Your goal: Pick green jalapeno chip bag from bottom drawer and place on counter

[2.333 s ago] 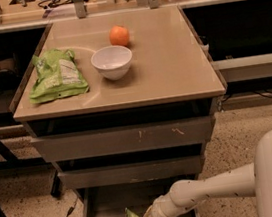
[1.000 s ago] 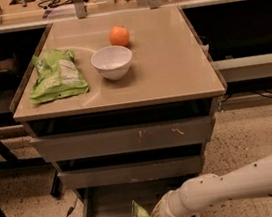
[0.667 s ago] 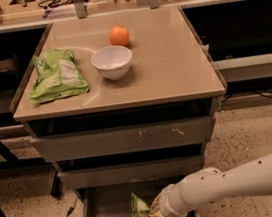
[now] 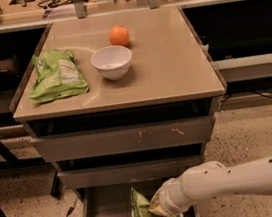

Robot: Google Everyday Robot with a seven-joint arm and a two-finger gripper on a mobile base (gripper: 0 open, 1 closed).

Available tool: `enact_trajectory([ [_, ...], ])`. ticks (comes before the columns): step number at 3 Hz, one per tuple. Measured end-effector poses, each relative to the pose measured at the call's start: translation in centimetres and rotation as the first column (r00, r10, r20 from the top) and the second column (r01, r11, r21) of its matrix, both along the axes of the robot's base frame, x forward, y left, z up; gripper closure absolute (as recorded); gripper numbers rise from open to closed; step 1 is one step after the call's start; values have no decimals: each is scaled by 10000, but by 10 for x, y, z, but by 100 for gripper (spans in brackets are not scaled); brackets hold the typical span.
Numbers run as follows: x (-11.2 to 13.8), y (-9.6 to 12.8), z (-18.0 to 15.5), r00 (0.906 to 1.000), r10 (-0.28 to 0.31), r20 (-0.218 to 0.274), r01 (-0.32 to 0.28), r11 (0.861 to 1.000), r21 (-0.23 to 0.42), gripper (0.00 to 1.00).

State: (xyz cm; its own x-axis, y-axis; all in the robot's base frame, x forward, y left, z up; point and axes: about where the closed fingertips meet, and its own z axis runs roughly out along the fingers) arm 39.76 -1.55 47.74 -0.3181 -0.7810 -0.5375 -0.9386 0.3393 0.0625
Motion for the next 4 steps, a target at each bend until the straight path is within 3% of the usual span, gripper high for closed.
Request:
enact_trajectory([
  [1,0,-8,40,10000,32,86,-29,9992,-404,100],
  [2,12,-24,99,9970,-52,777,159,9903,-1384,100],
  [3,16,-27,122,9923,-46,1237,246,9868,-1598,100],
  [4,16,-27,122,9923,-46,1238,246,9868,-1598,100],
])
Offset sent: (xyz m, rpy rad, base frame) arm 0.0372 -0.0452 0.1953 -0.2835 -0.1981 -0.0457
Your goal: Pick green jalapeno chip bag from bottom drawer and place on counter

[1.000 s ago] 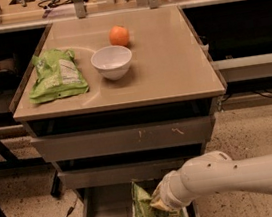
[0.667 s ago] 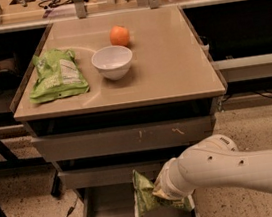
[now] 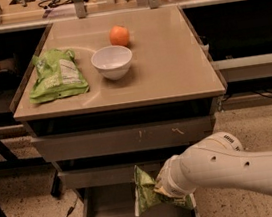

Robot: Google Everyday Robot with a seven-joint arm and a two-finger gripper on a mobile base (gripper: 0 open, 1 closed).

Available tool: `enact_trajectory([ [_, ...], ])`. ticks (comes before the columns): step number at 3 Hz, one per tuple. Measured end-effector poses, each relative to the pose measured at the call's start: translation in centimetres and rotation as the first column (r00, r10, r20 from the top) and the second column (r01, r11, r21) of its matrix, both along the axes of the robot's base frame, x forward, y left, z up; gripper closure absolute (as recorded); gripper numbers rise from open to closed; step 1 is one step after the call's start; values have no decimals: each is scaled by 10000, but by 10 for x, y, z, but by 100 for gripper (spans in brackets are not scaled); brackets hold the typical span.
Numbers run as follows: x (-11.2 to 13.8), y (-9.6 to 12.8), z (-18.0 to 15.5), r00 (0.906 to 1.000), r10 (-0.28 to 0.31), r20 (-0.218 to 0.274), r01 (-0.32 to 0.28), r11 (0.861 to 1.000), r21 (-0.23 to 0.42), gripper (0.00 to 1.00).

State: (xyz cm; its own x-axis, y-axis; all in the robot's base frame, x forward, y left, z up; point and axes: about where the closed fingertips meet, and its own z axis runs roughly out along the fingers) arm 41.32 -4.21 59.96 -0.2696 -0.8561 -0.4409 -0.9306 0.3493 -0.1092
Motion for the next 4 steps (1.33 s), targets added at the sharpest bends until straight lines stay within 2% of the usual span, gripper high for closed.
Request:
enact_trajectory([
  [1,8,-9,32,9981,-32,621,52,9995,-321,100],
  [2,17,-21,99,9847,48,1741,87,9970,-768,100],
  [3,29,-32,182,9556,268,2934,199,9877,-1551,100],
  [4,29,-32,182,9556,269,2934,198,9877,-1551,100],
])
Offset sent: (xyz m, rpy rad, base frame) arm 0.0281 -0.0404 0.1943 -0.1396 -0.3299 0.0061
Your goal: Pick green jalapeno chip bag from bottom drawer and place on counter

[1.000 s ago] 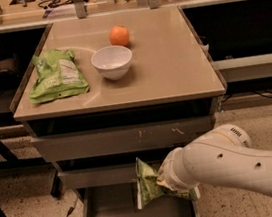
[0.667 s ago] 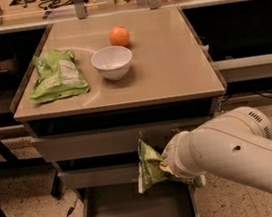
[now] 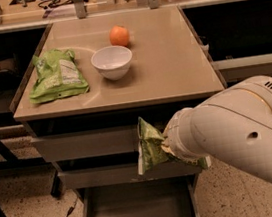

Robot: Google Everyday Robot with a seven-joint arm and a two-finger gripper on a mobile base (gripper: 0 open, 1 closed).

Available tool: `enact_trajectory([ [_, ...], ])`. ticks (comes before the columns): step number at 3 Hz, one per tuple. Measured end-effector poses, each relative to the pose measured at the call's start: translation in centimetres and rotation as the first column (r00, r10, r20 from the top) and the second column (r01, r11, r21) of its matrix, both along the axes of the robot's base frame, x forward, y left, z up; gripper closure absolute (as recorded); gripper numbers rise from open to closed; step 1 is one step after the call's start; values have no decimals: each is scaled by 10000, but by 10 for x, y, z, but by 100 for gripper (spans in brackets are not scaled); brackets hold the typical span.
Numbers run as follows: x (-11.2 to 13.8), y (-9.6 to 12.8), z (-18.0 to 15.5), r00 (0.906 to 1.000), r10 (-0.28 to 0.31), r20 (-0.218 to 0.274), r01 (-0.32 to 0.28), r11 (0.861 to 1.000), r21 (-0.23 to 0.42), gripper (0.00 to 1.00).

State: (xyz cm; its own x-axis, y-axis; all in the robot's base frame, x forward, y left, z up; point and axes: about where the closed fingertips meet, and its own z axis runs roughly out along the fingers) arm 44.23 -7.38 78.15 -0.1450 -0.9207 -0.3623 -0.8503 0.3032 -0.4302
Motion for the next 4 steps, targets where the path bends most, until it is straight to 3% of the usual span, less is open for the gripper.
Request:
enact_trajectory([
  [2,54,-39,67,9913,-804,1039,807,9967,9,100],
  [4,126,-69,115,9769,-1448,1573,1450,9894,107,100],
])
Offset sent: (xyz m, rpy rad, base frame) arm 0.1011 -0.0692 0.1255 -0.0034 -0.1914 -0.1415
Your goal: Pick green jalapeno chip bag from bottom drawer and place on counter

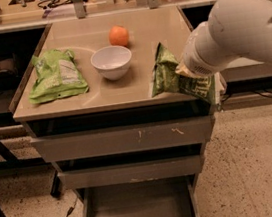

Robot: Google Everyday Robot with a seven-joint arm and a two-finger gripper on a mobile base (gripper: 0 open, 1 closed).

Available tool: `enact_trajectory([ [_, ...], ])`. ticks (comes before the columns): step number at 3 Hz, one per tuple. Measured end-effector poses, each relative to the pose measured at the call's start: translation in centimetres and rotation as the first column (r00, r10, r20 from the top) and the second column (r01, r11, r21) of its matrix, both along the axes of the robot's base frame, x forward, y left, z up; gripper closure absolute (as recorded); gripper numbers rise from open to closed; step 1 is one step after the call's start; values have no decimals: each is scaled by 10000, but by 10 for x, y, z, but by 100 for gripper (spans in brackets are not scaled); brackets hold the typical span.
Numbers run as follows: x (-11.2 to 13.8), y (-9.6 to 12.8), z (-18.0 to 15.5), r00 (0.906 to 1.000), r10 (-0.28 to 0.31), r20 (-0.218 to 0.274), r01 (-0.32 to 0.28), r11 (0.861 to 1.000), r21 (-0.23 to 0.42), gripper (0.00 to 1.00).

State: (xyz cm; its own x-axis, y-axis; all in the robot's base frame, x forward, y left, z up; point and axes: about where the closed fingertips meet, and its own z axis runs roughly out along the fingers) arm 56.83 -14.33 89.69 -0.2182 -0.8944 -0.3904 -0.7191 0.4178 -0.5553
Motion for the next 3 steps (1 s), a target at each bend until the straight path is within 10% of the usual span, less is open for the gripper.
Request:
enact_trajectory([
  [3,100,23,-3,9975,532,-455,-519,9982,290,100],
])
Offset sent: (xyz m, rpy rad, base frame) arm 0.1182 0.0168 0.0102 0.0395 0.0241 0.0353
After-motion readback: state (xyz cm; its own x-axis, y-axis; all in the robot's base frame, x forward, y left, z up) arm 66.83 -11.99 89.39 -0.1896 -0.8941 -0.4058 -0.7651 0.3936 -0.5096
